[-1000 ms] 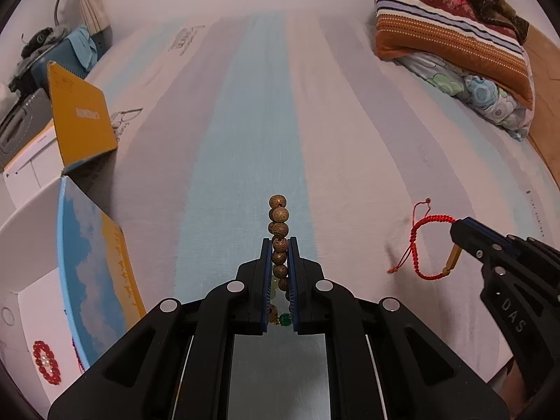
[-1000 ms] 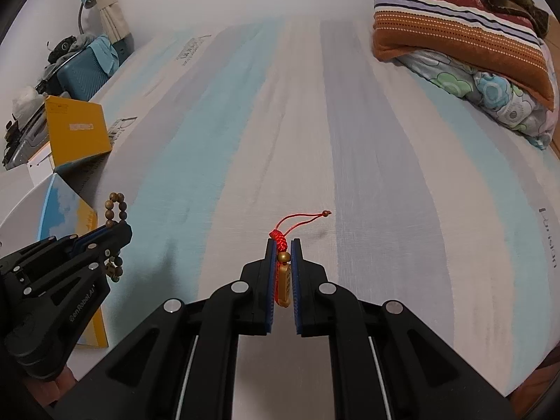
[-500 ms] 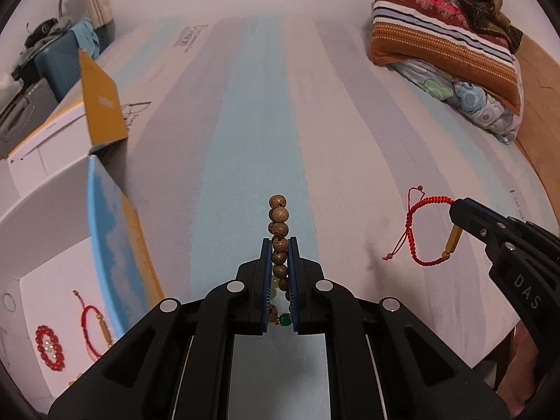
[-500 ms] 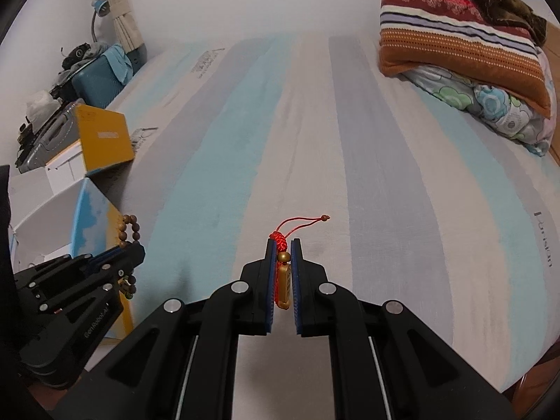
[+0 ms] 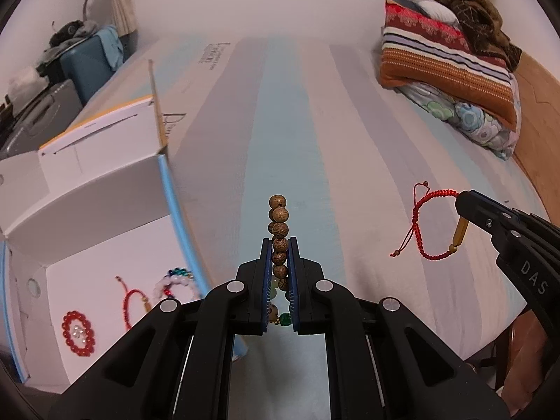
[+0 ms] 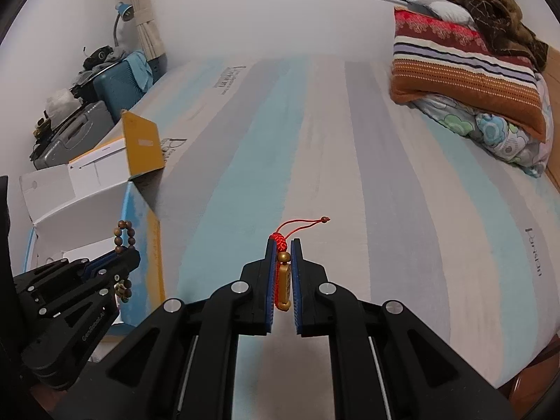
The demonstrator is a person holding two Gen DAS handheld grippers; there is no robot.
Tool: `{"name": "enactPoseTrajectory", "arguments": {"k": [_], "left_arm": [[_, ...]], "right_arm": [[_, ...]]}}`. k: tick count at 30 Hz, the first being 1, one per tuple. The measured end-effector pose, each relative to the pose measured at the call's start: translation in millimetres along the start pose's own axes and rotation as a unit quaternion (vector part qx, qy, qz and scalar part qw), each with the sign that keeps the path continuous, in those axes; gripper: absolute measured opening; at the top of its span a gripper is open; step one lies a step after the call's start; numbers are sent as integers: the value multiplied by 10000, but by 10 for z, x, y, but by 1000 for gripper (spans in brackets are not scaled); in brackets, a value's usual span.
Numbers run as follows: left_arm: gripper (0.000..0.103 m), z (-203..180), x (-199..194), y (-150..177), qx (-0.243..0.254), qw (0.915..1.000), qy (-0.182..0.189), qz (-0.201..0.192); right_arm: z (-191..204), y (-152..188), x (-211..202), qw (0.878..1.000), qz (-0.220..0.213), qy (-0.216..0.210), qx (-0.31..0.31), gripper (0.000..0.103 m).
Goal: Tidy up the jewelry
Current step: 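Carry the wooden bead and red cord bracelets over the open white box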
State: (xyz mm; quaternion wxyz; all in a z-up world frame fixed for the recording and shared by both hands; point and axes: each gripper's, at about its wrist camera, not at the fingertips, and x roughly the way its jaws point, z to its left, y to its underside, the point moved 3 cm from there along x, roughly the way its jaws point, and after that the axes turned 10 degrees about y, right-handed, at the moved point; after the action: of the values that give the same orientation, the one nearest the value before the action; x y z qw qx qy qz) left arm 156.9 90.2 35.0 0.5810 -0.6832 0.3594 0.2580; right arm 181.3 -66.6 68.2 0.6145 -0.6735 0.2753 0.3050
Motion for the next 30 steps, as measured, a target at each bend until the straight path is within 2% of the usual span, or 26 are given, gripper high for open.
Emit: {"name": "enactPoseTrajectory", "arguments": {"k": [12,30], "left_arm": [[8,342,-395,109,-185,9996,-112,-206],[8,1244,-868,330,-713,9953,-519,-393]], "right_arm": [[460,3,-311,9995,-252,-131,-162,7],[1510,-20,-557,9950,-453,-487,-746,7]]}}
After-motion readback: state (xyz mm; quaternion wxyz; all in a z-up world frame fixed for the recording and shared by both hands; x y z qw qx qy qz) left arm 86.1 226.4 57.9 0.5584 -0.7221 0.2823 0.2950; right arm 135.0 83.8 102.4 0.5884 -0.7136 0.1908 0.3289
